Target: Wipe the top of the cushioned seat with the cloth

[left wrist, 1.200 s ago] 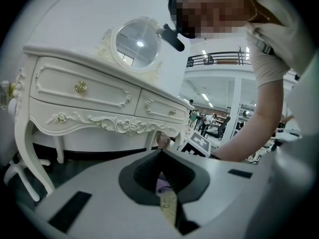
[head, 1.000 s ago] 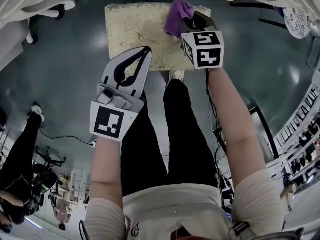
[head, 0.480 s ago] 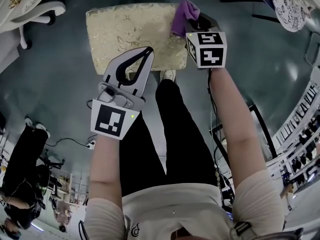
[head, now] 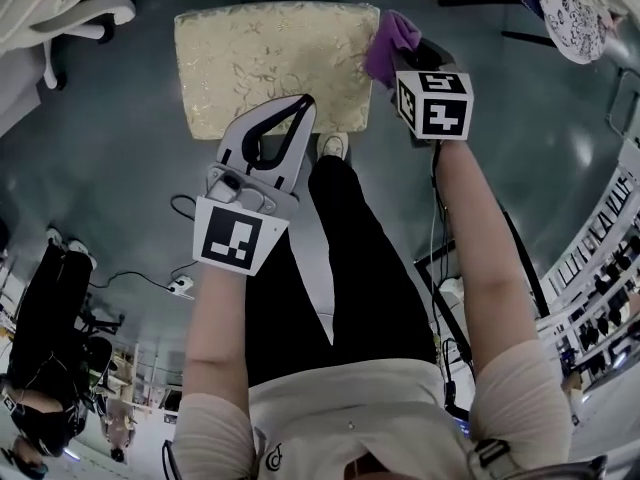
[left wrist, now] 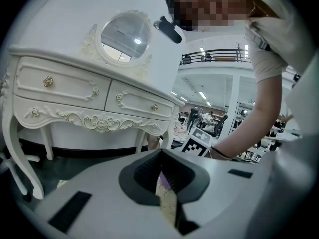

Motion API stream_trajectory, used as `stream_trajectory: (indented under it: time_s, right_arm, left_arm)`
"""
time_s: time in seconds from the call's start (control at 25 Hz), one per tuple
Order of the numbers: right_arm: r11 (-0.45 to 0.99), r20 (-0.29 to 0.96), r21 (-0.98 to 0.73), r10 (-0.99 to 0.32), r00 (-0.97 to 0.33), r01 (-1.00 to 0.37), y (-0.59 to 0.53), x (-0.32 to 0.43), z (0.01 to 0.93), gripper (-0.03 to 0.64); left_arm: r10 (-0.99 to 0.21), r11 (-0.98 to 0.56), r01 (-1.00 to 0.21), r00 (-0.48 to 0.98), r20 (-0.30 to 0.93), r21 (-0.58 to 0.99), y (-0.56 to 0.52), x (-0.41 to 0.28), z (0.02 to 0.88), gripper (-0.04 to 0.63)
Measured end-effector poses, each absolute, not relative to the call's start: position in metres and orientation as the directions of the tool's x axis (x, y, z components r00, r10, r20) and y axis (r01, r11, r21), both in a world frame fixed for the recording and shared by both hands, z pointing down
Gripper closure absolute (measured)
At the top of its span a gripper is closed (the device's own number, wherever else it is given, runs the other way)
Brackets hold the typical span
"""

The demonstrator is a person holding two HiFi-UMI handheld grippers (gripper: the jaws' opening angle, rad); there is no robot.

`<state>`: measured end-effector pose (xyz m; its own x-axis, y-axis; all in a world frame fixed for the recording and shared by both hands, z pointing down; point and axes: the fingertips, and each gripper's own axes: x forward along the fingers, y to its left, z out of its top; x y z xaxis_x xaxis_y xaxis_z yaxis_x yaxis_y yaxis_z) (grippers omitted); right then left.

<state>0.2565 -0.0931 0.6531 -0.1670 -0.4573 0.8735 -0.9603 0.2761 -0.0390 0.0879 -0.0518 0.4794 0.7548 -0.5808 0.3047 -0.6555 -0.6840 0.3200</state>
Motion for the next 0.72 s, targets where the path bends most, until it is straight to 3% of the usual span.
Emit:
stream_trajectory:
  time_s: [0.28,0.72]
  right_arm:
    - [0.253,0.846,-0.085,-0.493,-0.204,-0.964,-0.063,0.216,0.613,0.534]
    - [0.32,0.82,-0.198,-0.464,-0.335,-0.926,-0.047,0.044,0.617,0.534]
  left_arm:
    - [-0.548,-0.72,-0.616,0.787,0.282,0.32,-0.032,0.069,0.461,0.583]
    - [-0.573,-0.699,-0.656,0.752,0.326,0.284,-0.028,-0.052,0.463,0.583]
